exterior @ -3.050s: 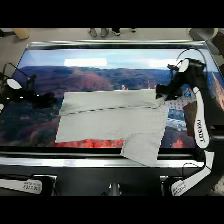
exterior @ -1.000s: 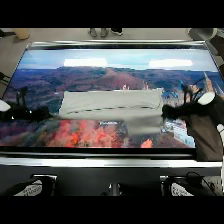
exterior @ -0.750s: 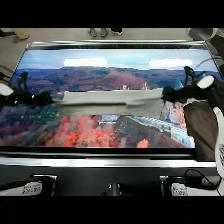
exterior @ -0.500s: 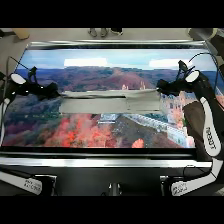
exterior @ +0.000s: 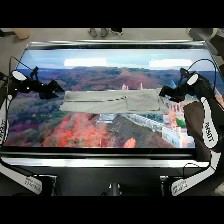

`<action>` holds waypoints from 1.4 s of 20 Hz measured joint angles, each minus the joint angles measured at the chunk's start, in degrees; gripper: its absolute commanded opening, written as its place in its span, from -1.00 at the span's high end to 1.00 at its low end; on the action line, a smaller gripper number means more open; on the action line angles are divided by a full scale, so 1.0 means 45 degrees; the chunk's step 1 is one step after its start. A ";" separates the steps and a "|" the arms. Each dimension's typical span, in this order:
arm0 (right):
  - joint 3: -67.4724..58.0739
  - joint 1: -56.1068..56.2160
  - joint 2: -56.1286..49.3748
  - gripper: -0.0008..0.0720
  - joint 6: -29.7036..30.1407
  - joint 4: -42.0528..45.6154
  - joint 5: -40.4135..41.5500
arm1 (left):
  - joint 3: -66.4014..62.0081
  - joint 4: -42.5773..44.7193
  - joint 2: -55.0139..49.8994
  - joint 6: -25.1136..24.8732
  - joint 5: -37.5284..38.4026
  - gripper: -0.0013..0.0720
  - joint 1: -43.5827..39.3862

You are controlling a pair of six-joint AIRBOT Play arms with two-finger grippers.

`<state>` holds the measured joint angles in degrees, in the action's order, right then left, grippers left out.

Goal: Fold the shirts.

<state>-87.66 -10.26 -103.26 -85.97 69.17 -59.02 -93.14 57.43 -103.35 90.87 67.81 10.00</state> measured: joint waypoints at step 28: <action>-0.0083 0.0345 0.6824 0.94 -0.0816 -0.4221 -0.5226 | -0.0087 -0.8330 -0.3264 -0.0311 -0.6465 0.89 -1.1205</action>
<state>-88.03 -8.71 -72.55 -89.65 50.17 -82.54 -93.54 19.94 -118.04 89.47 38.72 -40.42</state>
